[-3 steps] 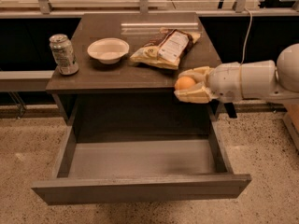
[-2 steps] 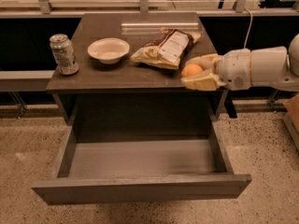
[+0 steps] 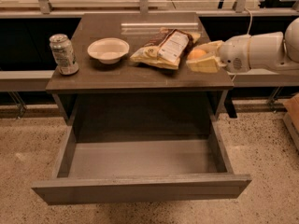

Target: Pick orange from top drawer and place on counter

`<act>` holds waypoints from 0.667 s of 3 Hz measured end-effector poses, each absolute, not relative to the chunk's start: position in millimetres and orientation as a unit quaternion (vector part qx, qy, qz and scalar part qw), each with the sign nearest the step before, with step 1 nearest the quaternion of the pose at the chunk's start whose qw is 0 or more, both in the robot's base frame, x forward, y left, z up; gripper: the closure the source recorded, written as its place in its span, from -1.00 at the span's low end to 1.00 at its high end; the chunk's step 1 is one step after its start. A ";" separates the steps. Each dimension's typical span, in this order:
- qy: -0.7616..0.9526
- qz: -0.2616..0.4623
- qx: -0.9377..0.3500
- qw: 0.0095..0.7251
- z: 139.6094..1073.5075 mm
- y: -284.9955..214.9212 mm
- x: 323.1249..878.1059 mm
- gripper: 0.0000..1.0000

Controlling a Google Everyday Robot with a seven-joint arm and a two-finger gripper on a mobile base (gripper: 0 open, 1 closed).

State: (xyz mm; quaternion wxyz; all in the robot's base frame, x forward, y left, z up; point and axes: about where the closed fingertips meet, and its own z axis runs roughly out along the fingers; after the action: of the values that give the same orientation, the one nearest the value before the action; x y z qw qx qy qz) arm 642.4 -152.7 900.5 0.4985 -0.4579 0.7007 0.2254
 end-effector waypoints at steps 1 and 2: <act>0.731 0.222 -0.432 0.479 883.1 -163.6 661.8 1.00; 0.740 0.228 -0.423 0.471 871.1 -165.1 668.2 1.00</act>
Offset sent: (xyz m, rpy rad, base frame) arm 0.0327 -0.0208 -0.0416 -0.0004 0.1263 -0.0947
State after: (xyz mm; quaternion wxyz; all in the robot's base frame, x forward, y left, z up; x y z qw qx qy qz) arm 668.2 -165.1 871.1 0.4712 -0.4233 0.7396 0.2276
